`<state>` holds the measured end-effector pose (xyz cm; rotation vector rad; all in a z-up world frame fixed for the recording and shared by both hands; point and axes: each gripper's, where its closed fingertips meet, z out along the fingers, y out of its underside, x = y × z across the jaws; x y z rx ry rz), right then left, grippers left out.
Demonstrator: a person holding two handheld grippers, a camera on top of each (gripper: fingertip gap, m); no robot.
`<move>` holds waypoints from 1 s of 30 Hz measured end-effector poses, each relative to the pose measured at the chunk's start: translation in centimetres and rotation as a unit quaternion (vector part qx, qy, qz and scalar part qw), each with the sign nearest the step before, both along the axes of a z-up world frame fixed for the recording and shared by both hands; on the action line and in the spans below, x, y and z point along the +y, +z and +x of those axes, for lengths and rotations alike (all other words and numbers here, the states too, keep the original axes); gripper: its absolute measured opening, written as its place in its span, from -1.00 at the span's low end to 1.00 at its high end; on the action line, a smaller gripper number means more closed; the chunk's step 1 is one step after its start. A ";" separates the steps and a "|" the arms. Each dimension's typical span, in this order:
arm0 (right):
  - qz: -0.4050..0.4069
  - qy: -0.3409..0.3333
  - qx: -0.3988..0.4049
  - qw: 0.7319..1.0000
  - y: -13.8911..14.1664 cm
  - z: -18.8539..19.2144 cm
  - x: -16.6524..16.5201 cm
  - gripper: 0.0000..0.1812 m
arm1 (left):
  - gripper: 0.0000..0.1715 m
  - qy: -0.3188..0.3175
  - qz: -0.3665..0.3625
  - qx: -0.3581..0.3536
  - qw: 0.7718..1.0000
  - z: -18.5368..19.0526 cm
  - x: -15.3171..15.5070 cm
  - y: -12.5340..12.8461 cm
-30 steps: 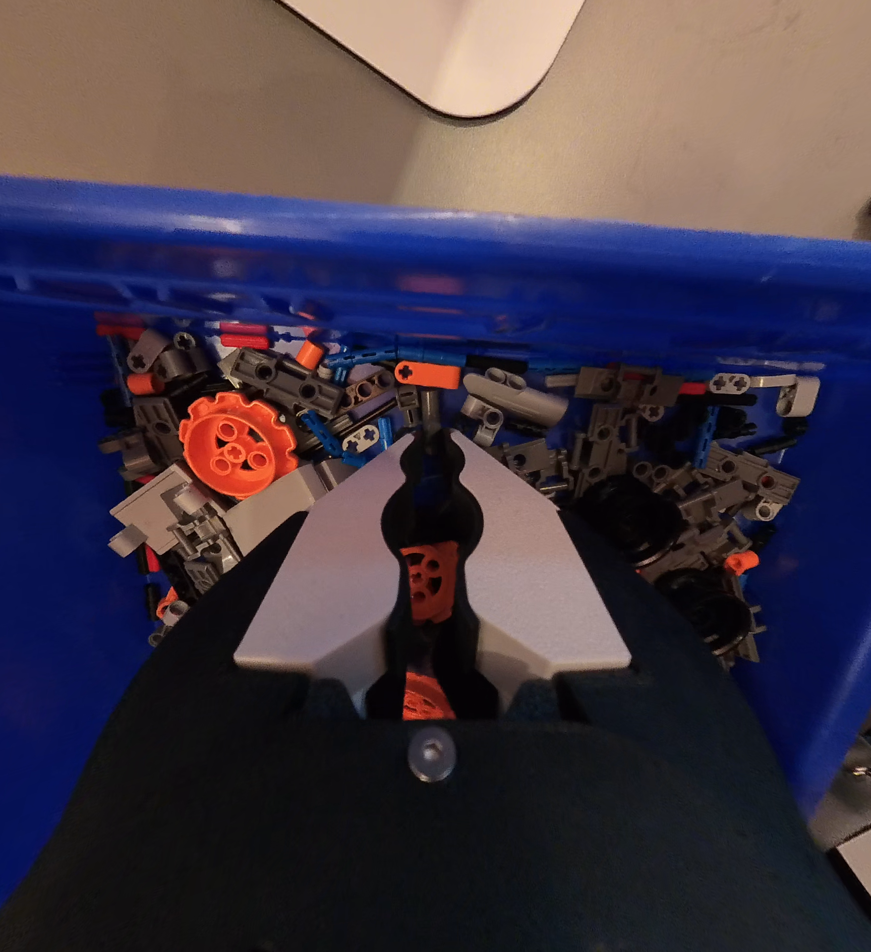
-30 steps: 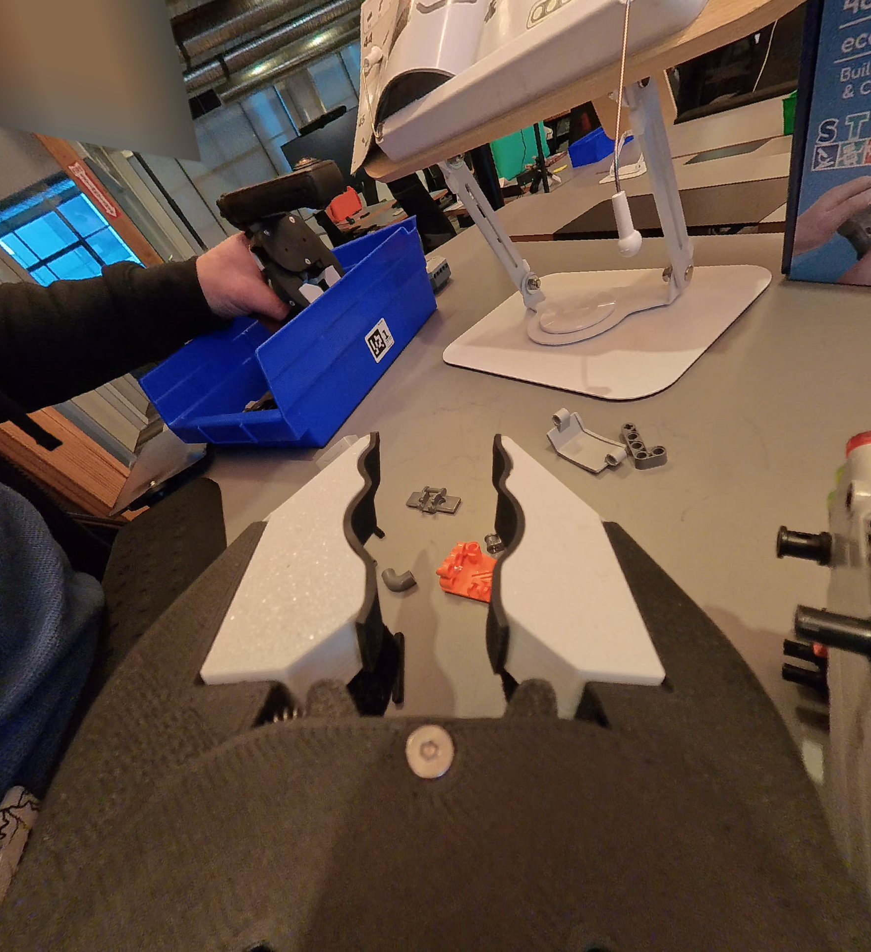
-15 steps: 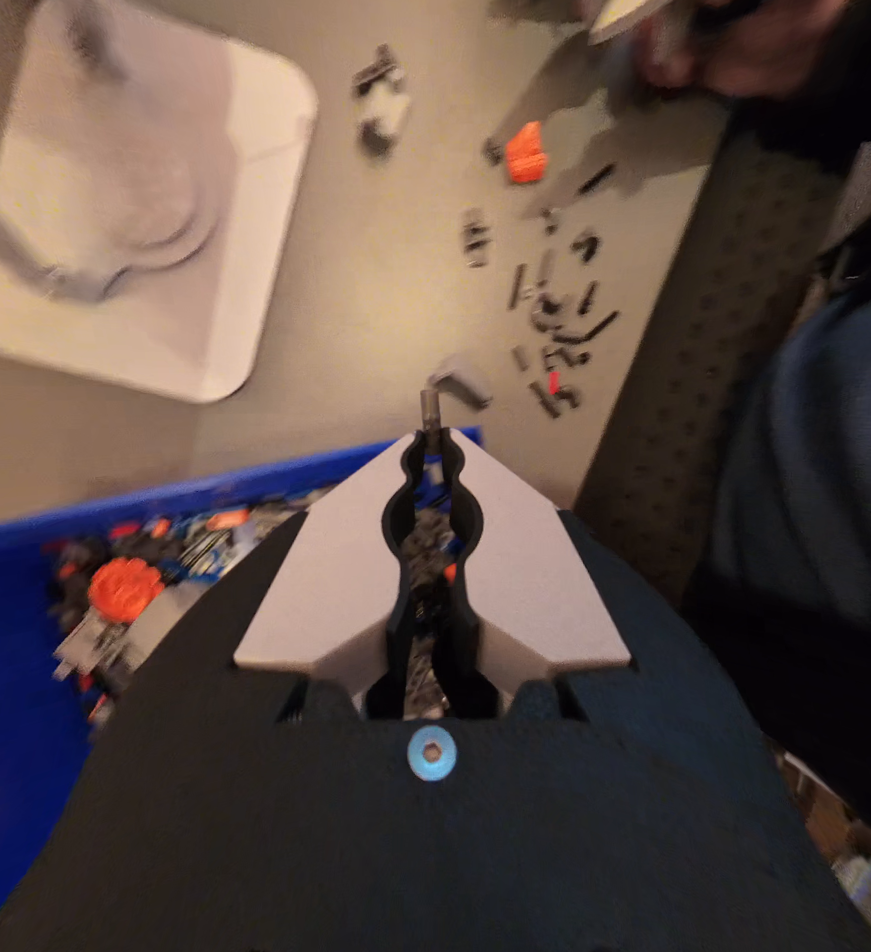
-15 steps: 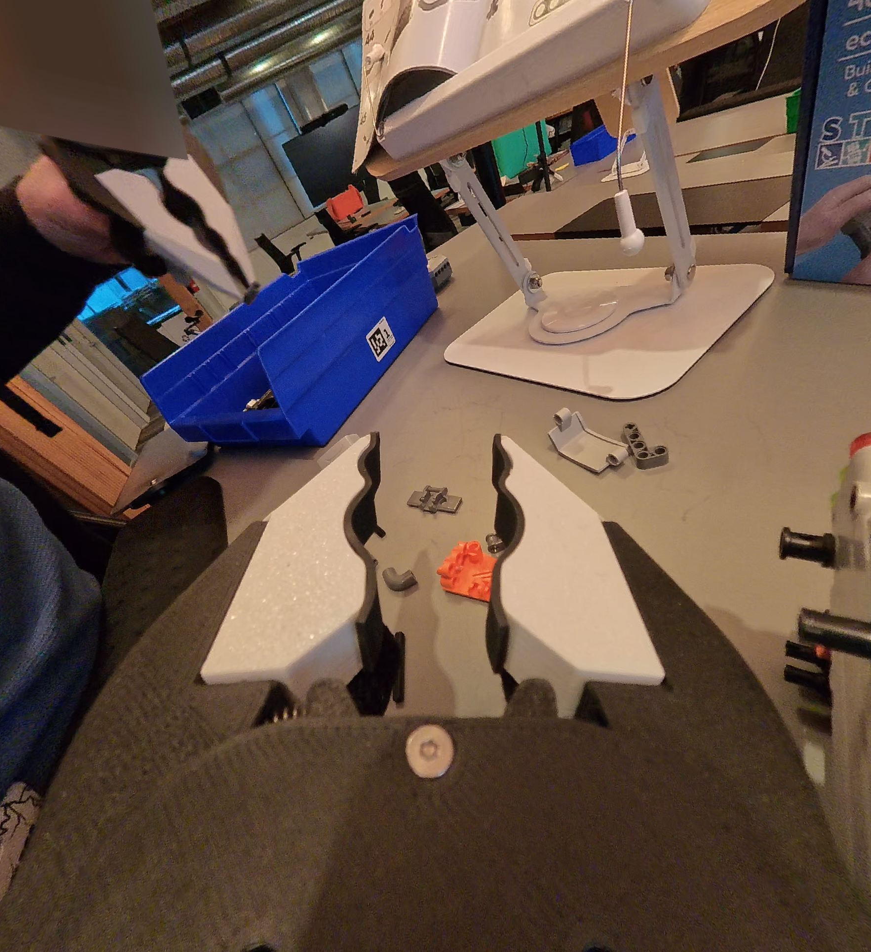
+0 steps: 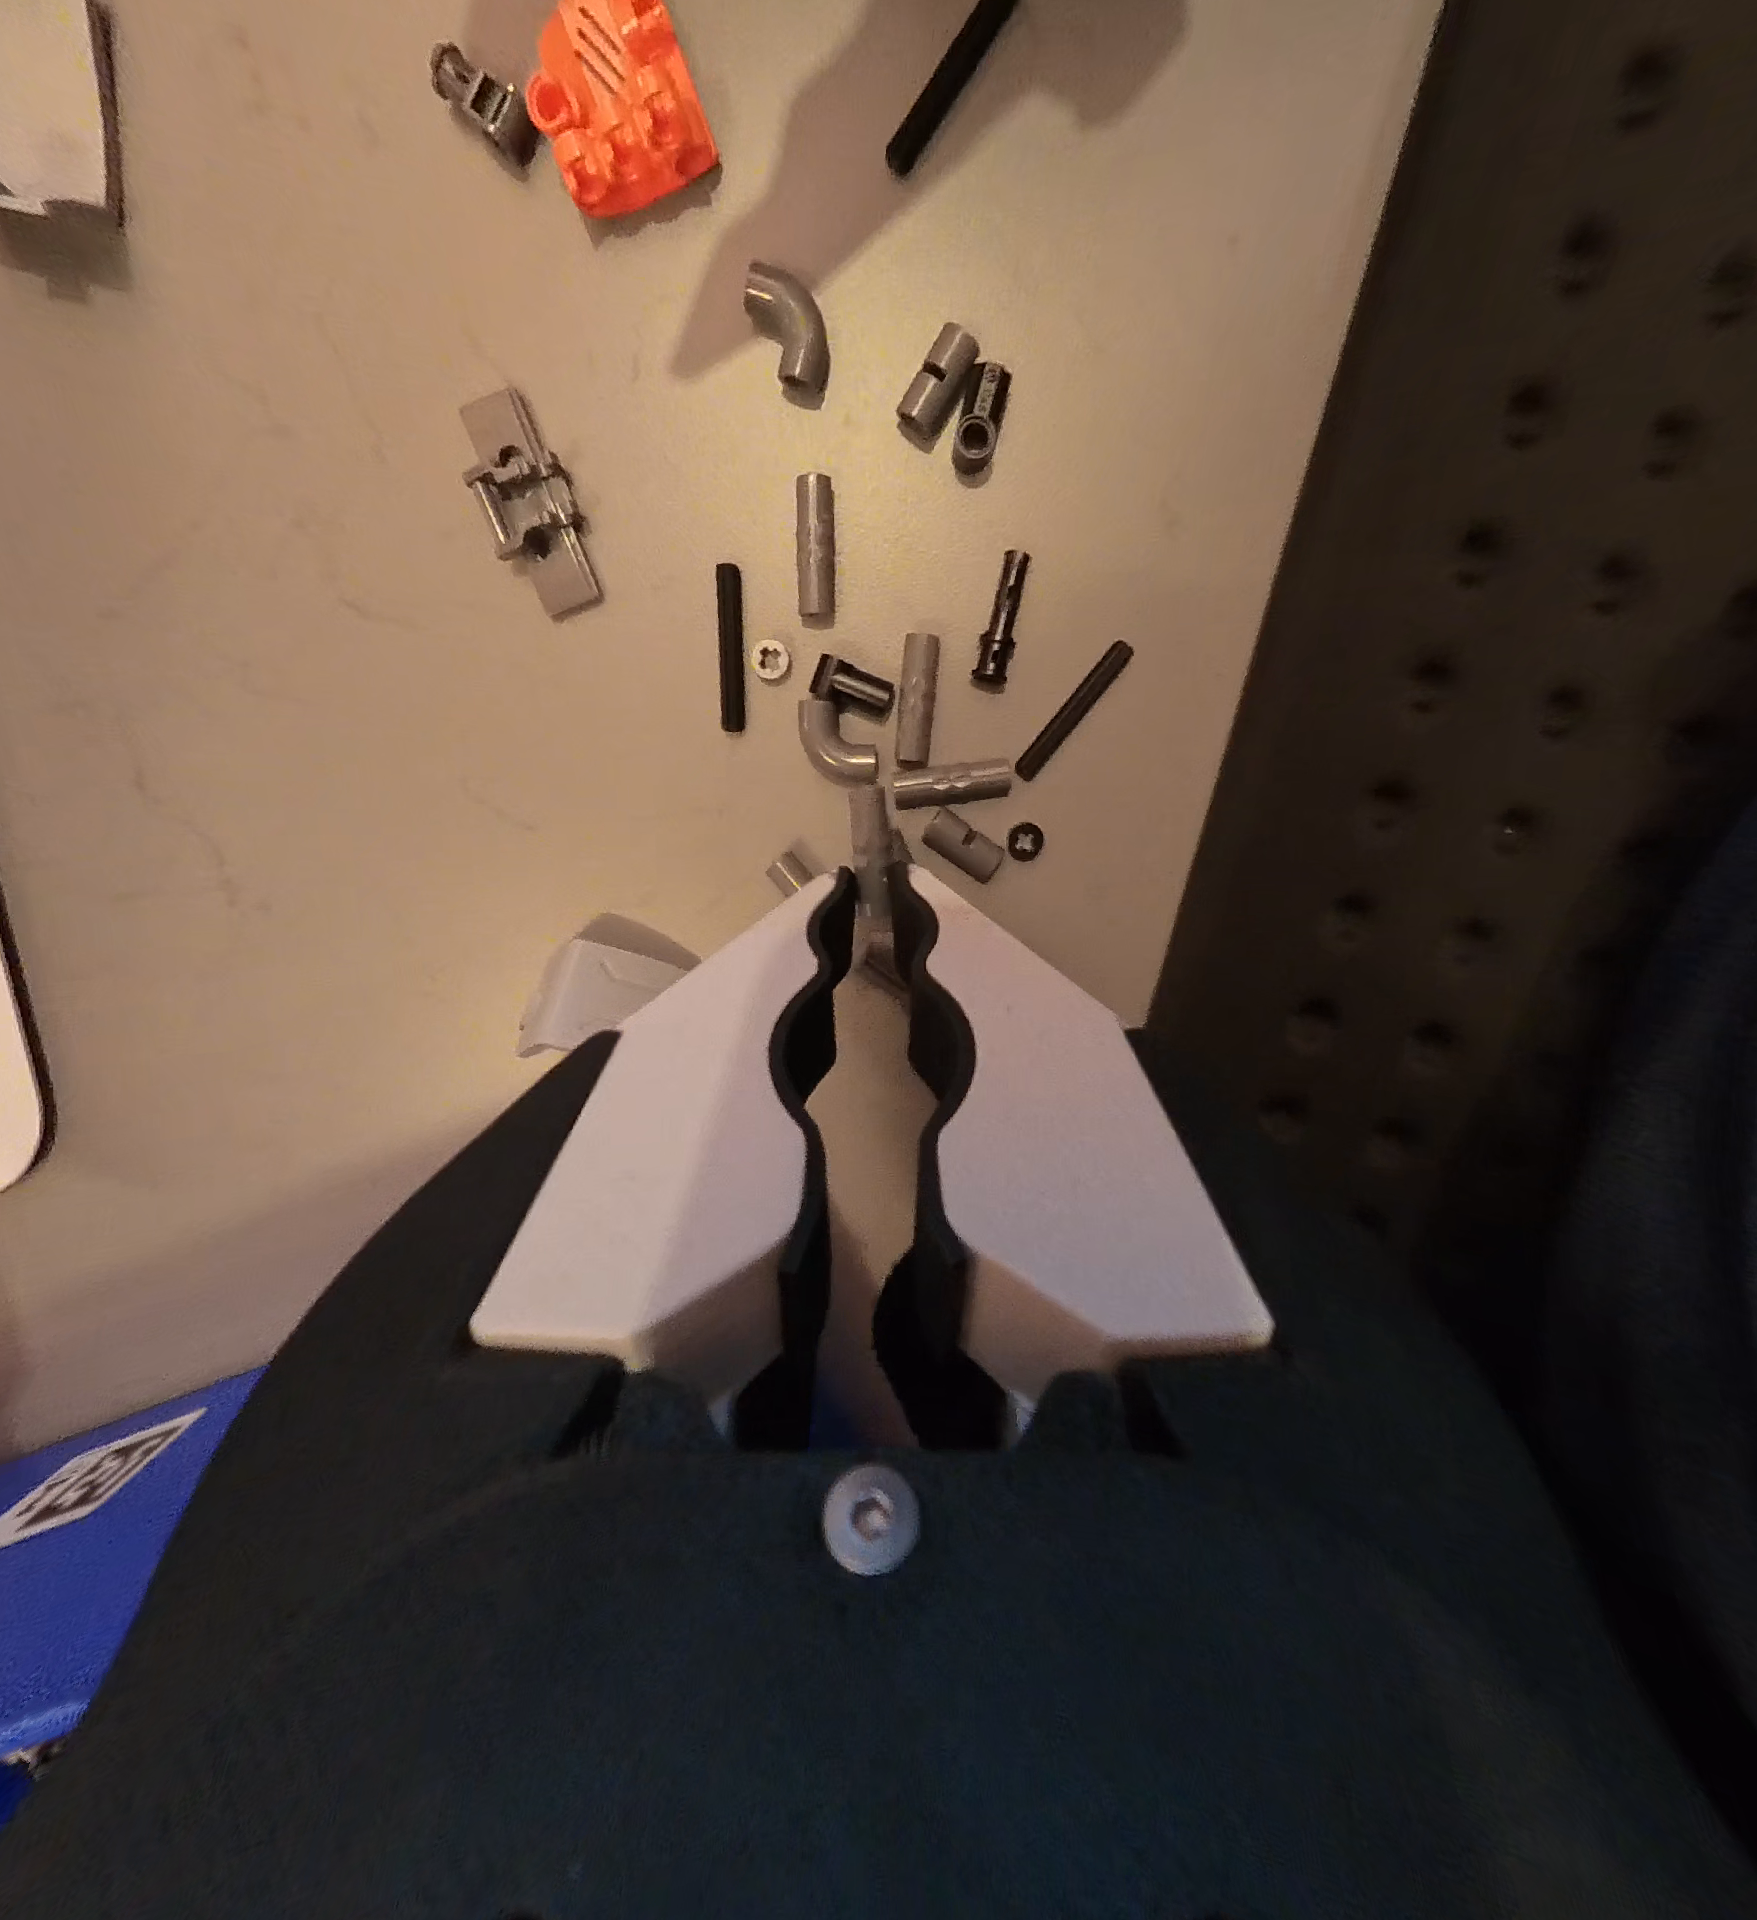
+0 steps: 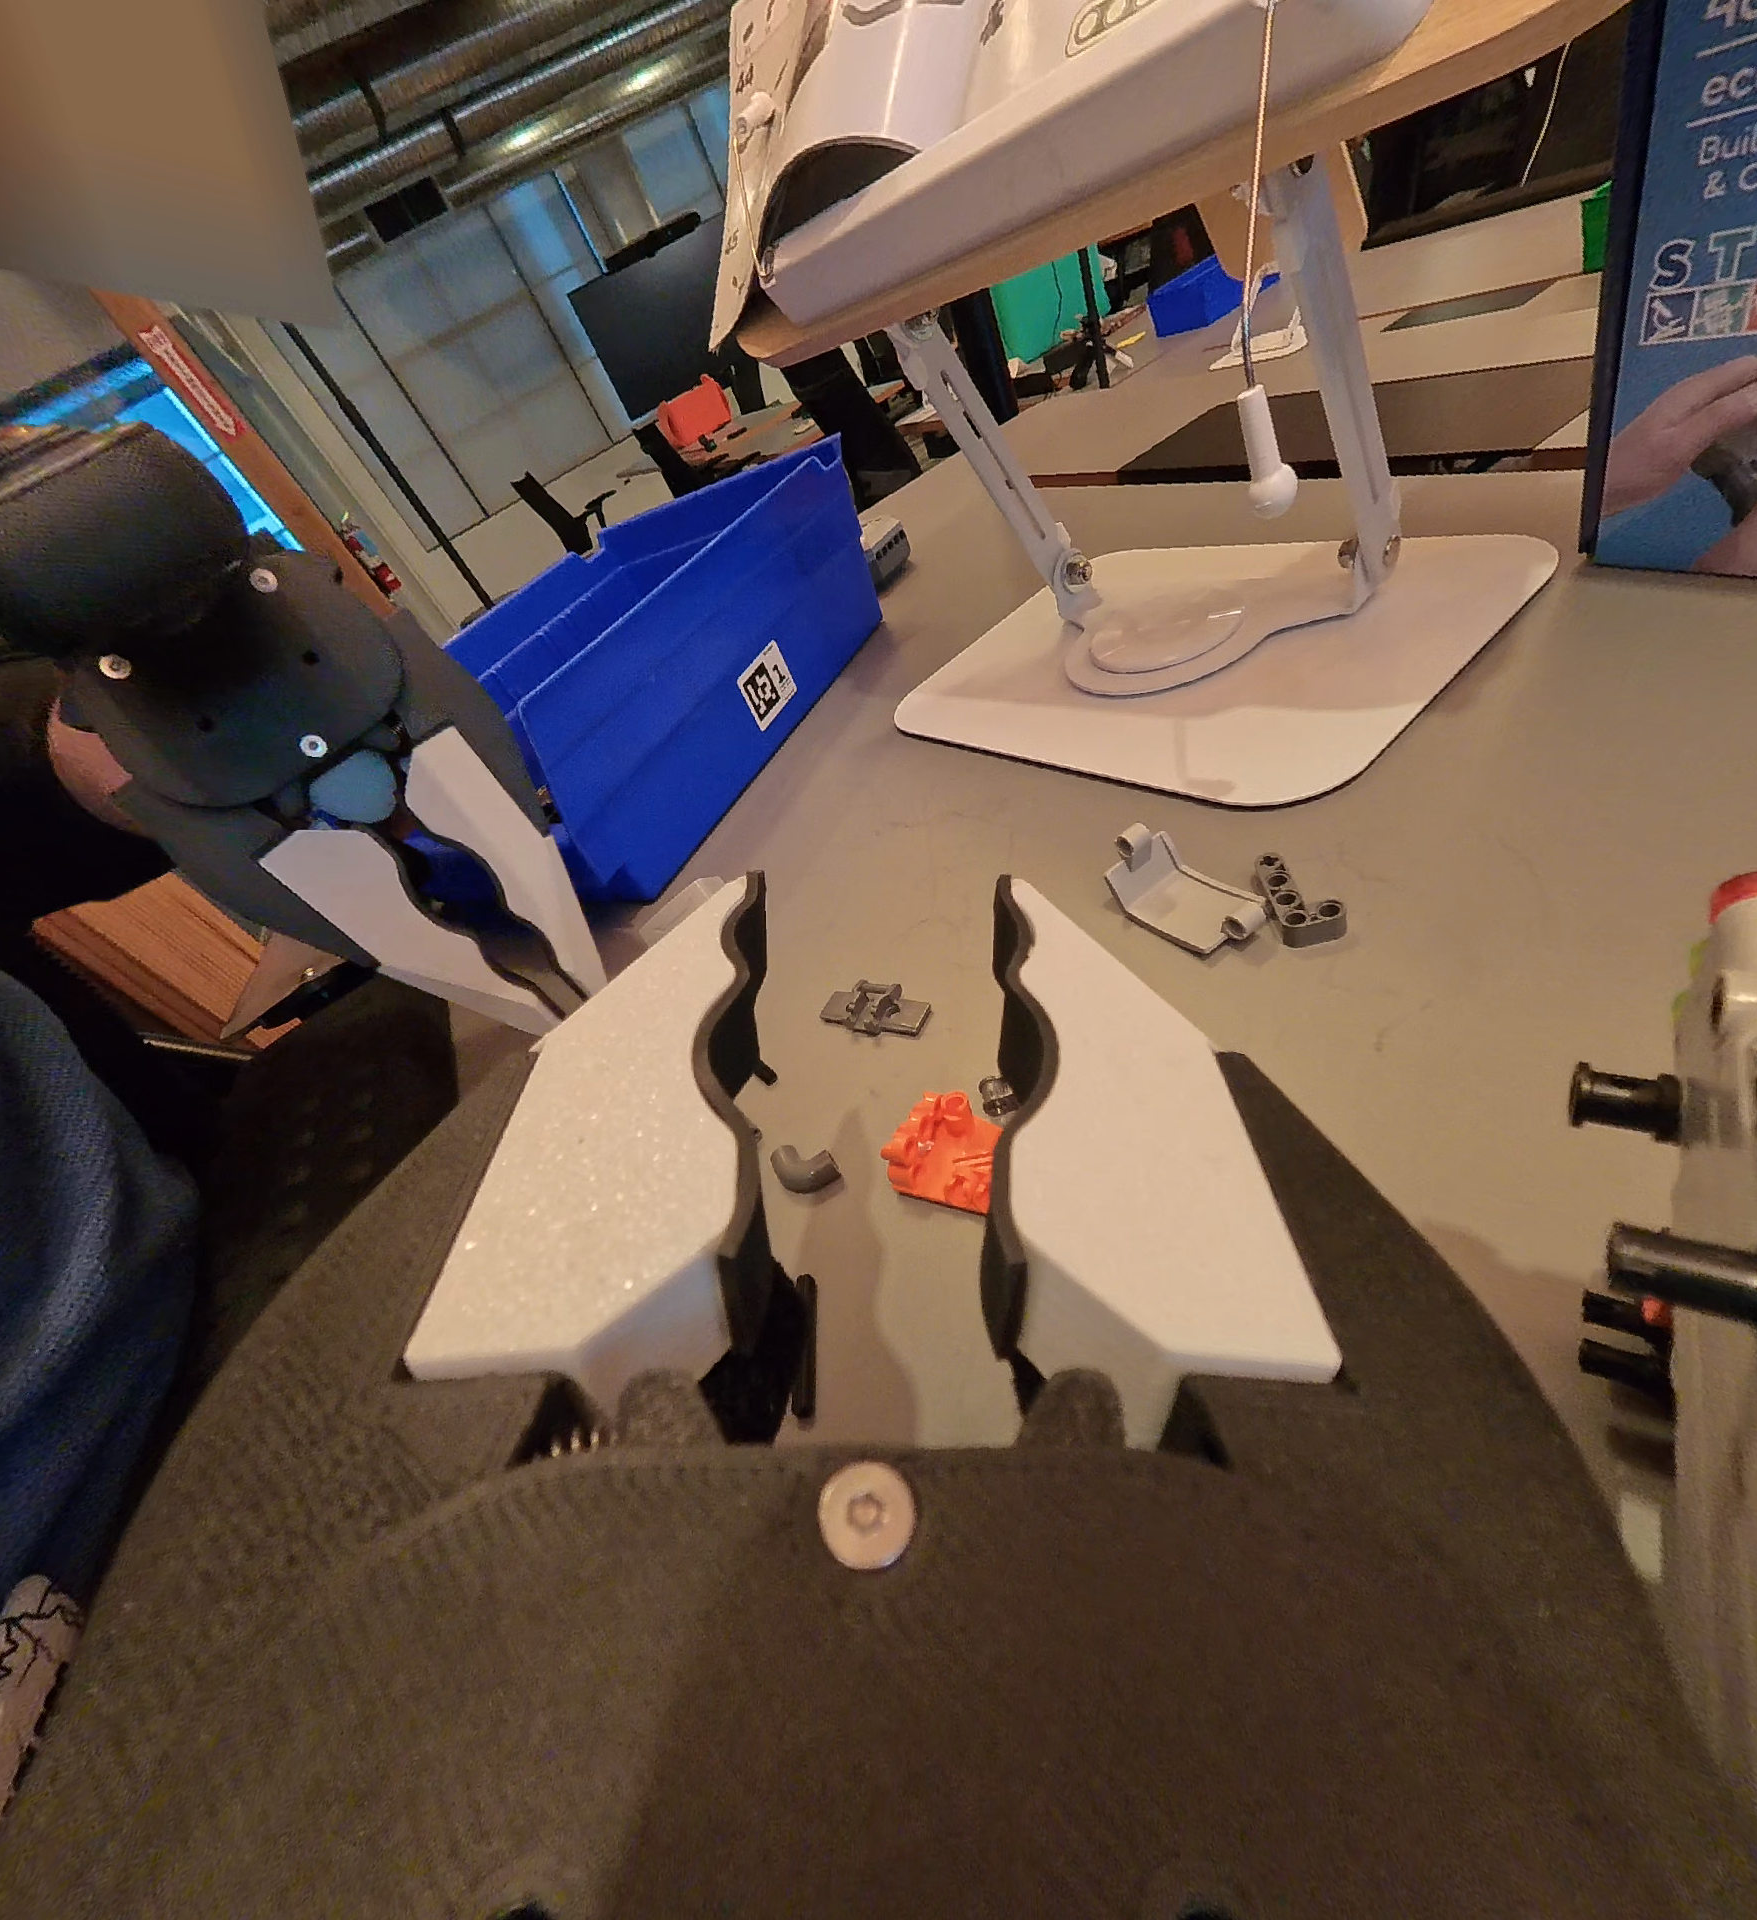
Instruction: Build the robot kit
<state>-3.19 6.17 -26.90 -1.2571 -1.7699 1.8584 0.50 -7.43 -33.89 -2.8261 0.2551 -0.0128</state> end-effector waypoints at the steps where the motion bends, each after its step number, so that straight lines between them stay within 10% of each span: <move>1: 0.001 0.000 0.000 1.000 0.0 0.0 0.0 -0.54 | -0.94 0.002 -0.001 -0.002 1.000 0.0 0.0 -0.2; 6: 0.002 0.000 -0.002 1.000 -0.1 0.0 0.0 -0.54 | -0.84 0.011 0.010 -0.035 0.999 0.7 0.1 -0.2; 10: 0.001 -0.002 -0.003 1.000 -0.1 -0.1 0.0 -0.54 | -0.95 0.021 0.103 -0.061 0.993 -0.4 0.5 5.3; 16: 0.001 -0.003 -0.003 1.000 -0.1 -0.1 0.1 -0.54 | -0.90 0.168 0.173 0.036 0.970 -14.3 -6.7 11.8; 21: 0.001 -0.005 -0.003 1.000 -0.1 -0.1 0.1 -0.54 | -0.73 0.273 0.135 0.046 0.951 -23.2 -13.2 8.1; 30: 0.004 -0.009 -0.006 1.000 -0.2 -0.2 0.1 -0.53 | -0.45 0.292 0.018 0.008 0.956 -26.3 -15.1 0.2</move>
